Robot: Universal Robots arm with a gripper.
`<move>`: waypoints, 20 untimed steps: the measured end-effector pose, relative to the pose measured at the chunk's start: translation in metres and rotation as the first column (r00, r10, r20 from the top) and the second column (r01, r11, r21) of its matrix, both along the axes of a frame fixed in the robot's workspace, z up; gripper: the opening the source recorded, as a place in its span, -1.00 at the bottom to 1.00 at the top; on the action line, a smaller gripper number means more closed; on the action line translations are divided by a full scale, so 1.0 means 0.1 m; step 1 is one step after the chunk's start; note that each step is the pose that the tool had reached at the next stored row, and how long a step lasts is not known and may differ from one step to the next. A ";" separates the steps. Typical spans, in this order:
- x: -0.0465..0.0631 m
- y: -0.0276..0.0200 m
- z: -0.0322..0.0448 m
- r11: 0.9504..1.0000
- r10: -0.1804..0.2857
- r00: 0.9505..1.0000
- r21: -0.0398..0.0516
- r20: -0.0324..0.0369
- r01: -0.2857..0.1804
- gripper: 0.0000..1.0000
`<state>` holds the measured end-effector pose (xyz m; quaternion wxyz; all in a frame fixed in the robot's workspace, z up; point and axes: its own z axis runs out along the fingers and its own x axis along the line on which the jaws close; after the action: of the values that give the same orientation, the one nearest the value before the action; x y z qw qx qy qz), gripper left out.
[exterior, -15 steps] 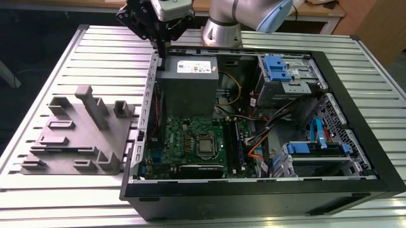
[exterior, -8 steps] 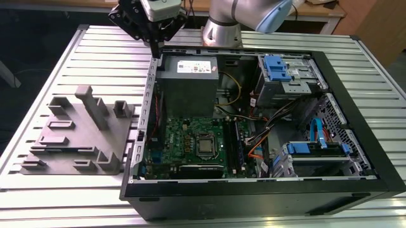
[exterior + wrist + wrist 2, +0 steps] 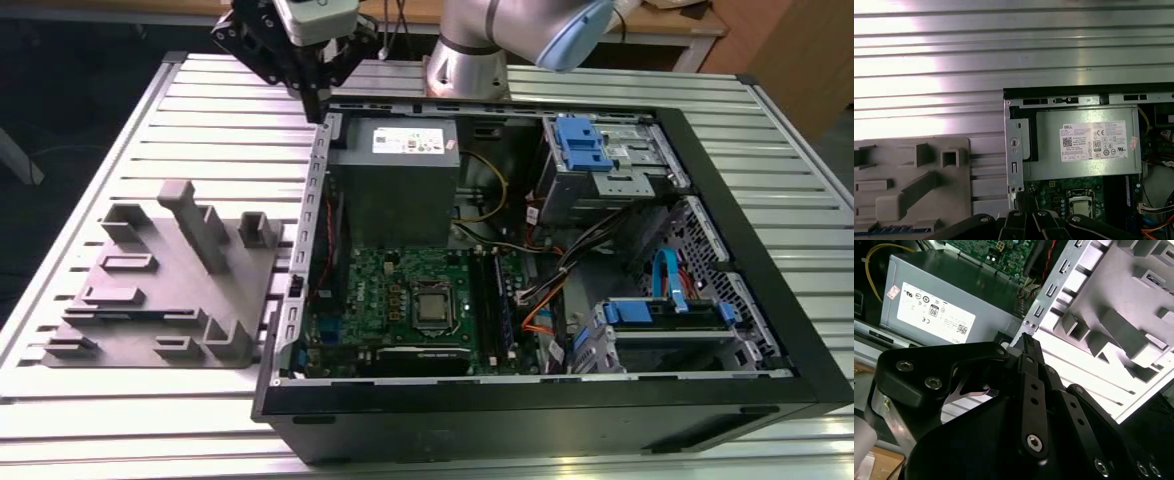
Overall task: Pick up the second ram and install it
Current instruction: 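Reach for the second ram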
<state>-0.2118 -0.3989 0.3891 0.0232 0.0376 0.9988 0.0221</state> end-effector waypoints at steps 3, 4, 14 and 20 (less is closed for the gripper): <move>-0.05 0.000 -0.003 1.000 0.000 1.000 0.000 0.001 0.000 -0.86; -0.07 0.000 -0.004 1.000 0.000 1.000 0.000 0.001 0.000 -0.86; -0.24 0.000 -0.013 1.000 0.000 1.000 0.000 0.005 0.000 -0.86; -0.35 0.000 -0.018 1.000 0.000 1.000 0.000 0.007 0.000 -0.86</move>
<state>-0.2468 -0.3989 0.3873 0.0269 0.0376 0.9987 0.0222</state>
